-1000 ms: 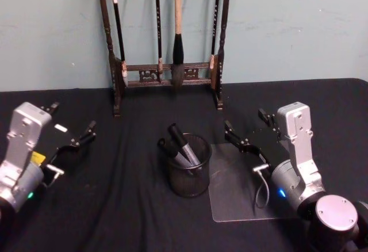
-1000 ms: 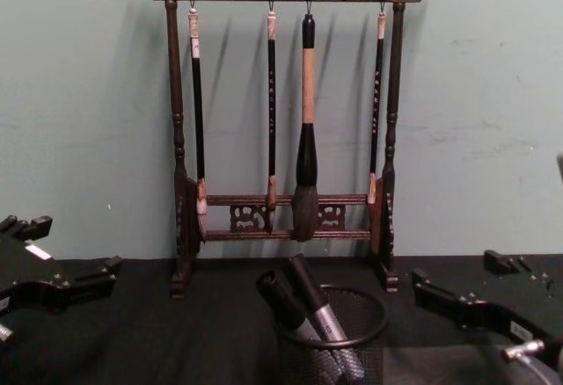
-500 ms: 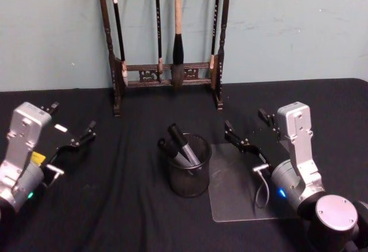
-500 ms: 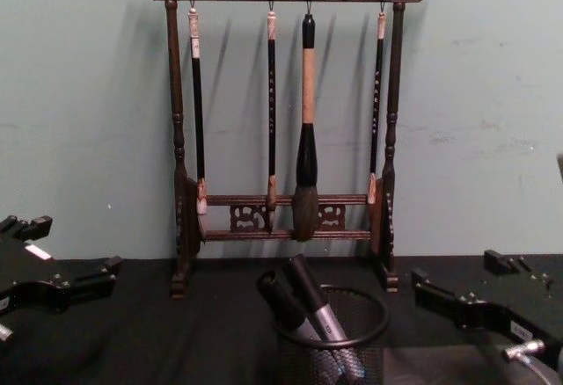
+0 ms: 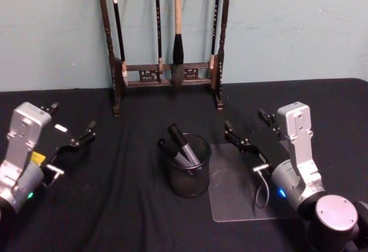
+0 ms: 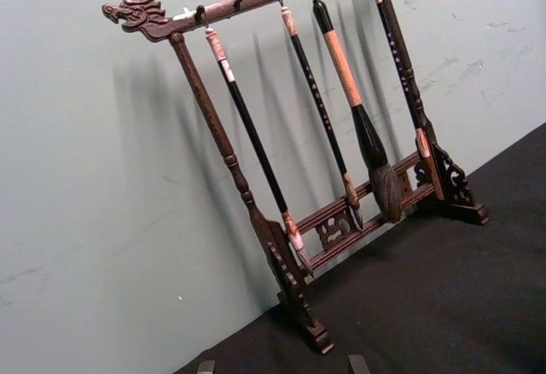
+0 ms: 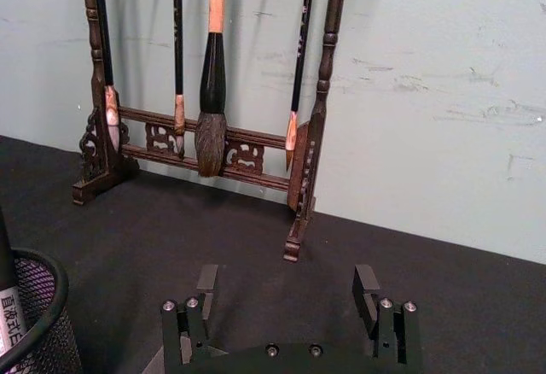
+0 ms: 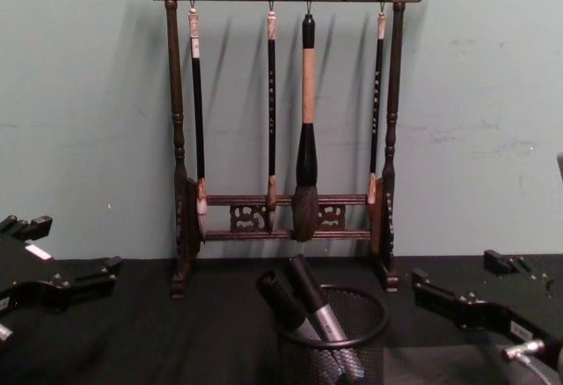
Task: Pick up the water-based marker from the table and place it into the pen holder.
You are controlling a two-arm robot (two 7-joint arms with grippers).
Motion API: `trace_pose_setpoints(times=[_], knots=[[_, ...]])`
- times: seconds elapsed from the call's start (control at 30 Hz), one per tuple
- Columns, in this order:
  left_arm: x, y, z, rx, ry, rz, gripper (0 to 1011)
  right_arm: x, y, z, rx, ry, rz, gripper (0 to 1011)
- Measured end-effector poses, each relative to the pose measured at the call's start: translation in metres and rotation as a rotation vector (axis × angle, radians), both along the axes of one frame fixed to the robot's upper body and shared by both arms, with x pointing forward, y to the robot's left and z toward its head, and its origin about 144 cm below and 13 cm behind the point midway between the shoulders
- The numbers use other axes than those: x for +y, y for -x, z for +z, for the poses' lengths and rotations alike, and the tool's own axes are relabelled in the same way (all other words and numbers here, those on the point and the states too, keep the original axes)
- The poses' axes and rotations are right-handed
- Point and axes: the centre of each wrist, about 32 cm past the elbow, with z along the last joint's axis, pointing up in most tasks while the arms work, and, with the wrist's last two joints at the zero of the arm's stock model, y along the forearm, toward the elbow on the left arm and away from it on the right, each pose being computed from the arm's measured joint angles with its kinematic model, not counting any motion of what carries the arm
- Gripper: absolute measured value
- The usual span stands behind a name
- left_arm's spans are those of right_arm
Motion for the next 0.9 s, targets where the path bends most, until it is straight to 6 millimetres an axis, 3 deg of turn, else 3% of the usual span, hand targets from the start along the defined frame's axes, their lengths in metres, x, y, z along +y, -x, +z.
trace_pose_setpoints(times=[0.9], knots=[[0.0000,0.0000,0.0000,0.000,0.000,0.000,1009,0.0000,0.0000,0.0000,0.000,0.000,0.000,1002]])
